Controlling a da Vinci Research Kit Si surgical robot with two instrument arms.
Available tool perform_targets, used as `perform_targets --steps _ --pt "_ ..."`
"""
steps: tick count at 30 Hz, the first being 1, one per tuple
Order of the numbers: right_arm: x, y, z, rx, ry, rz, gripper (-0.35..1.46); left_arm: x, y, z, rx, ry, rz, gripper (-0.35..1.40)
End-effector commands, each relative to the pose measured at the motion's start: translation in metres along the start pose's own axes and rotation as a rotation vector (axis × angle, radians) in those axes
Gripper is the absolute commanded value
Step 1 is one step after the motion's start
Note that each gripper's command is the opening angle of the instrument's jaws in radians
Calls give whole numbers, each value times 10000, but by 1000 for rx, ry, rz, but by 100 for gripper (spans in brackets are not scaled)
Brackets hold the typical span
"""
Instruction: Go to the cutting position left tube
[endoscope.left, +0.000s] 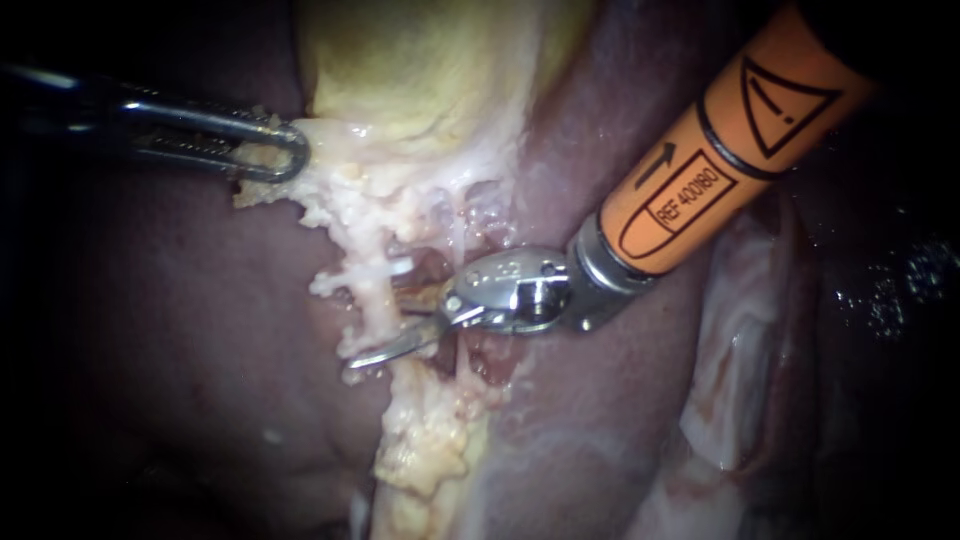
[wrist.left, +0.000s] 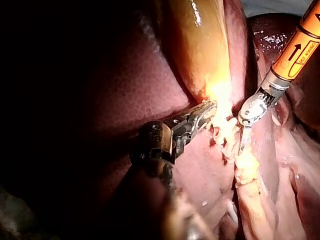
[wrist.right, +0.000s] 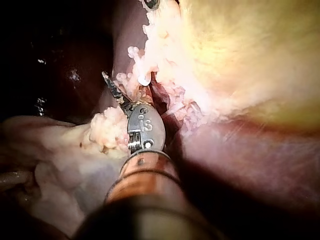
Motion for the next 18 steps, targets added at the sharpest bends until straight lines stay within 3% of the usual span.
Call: perform_targets --steps 1,11,18 --pt "2 1 4 2 0 9 136 0 0 1 0 0 0 -35" --pt "9 7 19 1 24 31 136 0 0 1 2 1 -1 -35" --pt "13 3 21 7 47 53 138 0 0 2 2 1 -1 -35"
